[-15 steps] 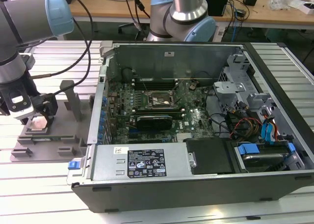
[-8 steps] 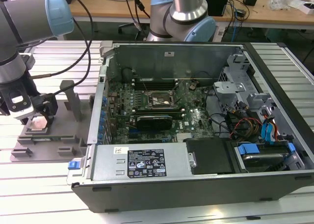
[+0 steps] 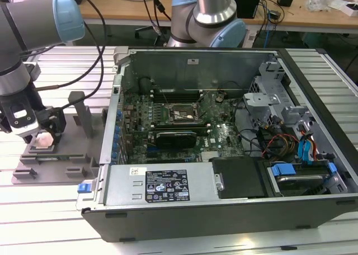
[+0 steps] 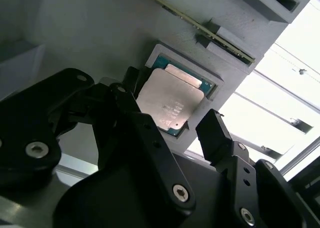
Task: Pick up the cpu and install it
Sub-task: 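Pick up the cpu and move it towards the insertion slot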
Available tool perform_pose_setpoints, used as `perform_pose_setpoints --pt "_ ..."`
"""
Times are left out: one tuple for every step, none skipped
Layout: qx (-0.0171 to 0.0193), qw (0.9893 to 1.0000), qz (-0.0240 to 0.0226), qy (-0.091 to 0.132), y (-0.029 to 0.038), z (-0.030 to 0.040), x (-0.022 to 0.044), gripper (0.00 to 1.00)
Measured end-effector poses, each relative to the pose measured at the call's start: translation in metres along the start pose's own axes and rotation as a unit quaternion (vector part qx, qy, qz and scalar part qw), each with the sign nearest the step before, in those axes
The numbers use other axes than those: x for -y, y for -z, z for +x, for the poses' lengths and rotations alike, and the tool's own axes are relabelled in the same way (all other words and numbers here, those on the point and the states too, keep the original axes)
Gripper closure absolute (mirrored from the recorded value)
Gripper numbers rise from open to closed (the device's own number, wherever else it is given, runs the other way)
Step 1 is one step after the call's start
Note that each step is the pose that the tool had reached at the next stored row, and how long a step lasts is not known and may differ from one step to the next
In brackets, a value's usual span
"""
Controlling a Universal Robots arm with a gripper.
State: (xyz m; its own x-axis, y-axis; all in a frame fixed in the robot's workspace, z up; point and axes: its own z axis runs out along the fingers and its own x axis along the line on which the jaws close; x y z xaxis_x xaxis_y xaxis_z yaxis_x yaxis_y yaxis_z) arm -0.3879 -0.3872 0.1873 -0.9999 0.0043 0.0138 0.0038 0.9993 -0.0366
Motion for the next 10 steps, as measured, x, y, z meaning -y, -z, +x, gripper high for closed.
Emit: perform_pose_setpoints --pt "-0.0001 1.0000 0.0000 0.000 0.0000 0.0000 0.0000 0.26" --pt "-0.0001 1.0000 0.0000 0.000 -0.0001 0.0000 0.0000 0.26" --pt "-0.0002 1.0000 0.0000 0.000 0.0000 0.0000 0.0001 0.26" --pt "-0.0001 1.0000 0.0000 0.000 -0.0001 0.0000 0.0000 0.26" --pt "-0.0001 1.0000 0.0000 0.000 -0.0001 0.0000 0.0001 0.26" --pt "-0.0002 1.0000 0.0000 0.000 -0.0002 0.0000 0.0001 0.26" --pt "-0.0002 1.0000 0.0000 0.000 -0.0002 0.0000 0.0001 0.27" --pt "-0.0001 1.0000 0.0000 0.000 -0.0002 0.0000 0.0001 0.27" --pt "-0.0001 1.0000 0.0000 0.000 -0.0003 0.0000 0.0000 0.34" --pt "-0.0002 1.0000 0.0000 0.000 -0.0003 0.0000 0.0001 0.34"
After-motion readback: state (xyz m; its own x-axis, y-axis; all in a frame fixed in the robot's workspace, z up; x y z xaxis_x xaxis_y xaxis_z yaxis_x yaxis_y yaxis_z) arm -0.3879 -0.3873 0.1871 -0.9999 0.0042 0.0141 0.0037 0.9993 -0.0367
